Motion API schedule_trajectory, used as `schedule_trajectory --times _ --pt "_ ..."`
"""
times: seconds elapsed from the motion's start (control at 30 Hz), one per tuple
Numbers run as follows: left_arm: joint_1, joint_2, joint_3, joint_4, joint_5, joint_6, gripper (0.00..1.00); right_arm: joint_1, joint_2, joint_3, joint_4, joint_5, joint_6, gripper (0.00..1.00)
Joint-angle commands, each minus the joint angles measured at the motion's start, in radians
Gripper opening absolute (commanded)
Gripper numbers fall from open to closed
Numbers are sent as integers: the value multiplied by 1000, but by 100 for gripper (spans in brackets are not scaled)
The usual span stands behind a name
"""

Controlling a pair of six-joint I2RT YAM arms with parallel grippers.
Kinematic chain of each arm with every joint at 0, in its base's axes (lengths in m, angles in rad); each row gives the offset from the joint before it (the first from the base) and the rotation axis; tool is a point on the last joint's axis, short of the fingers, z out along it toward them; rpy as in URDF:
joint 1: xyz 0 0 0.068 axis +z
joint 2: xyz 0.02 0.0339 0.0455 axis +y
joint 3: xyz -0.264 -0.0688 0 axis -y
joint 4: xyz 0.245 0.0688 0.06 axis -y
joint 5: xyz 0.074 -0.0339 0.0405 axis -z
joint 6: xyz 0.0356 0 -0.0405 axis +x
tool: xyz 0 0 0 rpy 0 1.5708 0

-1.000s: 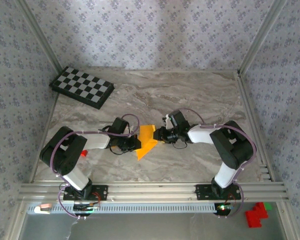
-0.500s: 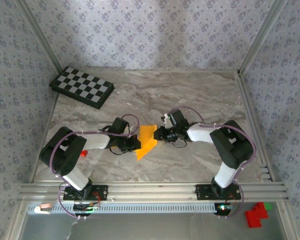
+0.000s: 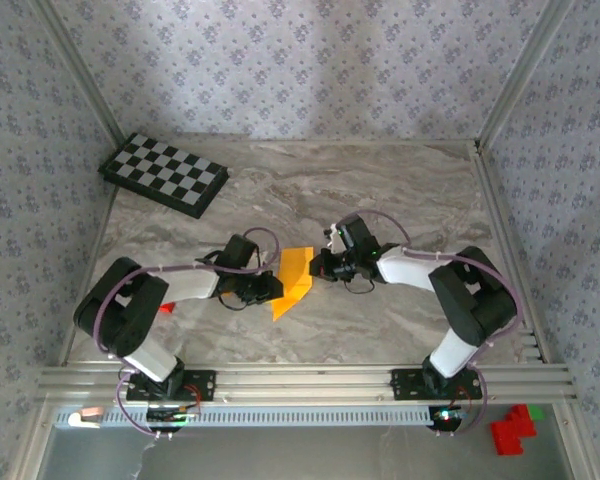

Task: Fold a paper plane with a square sheet of paper (pick it up from the middle)
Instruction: Fold the paper plane at the bottom-center of the table.

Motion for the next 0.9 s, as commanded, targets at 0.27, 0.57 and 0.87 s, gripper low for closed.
schedule_trajectory --times 0.27,0.57,0.87 --pt "-150 -232 -29 -39 -248 171 26 29 -91 -71 21 64 275 0" --pt "-327 -284 -24 -51 -531 368 47 -2 -69 -109 118 -12 350 0" --pt "-424 -180 56 -88 -718 503 70 -28 -63 -119 150 -56 378 0"
